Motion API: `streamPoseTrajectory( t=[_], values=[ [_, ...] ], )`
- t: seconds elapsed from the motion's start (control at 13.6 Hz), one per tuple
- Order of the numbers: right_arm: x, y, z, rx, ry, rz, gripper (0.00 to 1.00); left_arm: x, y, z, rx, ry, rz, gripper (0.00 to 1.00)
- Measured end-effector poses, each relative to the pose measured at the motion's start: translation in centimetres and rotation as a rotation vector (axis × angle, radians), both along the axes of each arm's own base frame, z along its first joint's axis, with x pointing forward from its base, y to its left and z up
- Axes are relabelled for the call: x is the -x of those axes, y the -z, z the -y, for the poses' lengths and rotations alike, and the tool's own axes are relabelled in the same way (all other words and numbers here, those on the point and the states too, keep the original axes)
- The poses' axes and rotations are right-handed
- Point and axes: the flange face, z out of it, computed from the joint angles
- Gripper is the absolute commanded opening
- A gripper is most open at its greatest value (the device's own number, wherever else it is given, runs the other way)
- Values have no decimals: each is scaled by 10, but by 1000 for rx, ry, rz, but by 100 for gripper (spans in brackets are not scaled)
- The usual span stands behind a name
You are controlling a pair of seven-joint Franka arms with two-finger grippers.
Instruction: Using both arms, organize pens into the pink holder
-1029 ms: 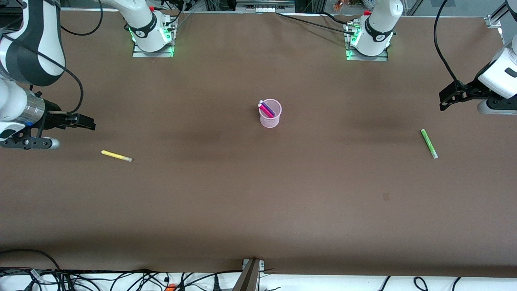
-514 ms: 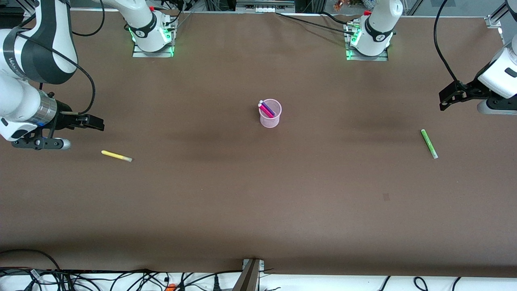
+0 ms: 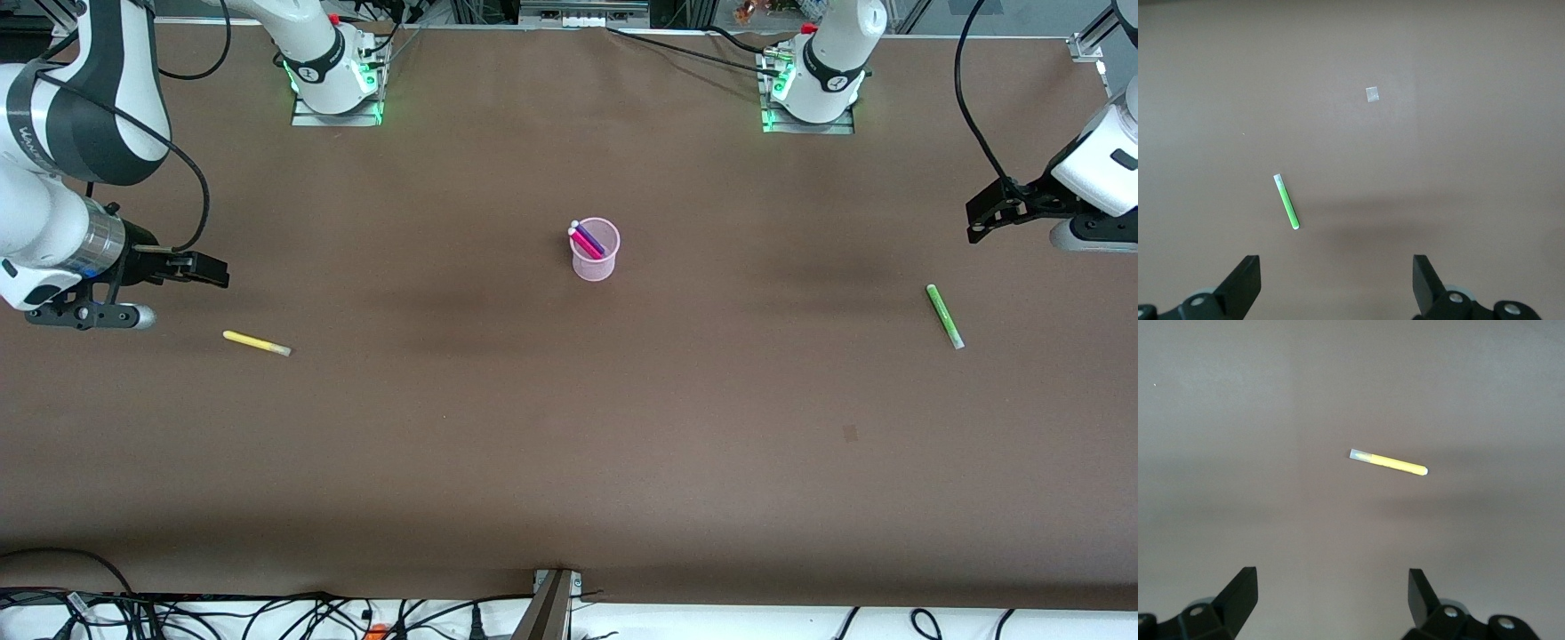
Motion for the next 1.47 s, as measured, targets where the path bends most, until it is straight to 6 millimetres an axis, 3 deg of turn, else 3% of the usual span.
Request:
streamPoseTrajectory(
  t=[0.37,0.73,1.47],
  values=[
    [-3,13,-3,5,-14,-19,99,0,0,1,0,1,0,100],
    [-1,1,3,-9,-5,-1,99,0,0,1,0,2,0,100],
    [-1,0,3,-8,-7,2,99,0,0,1,0,2,0,100]
  ],
)
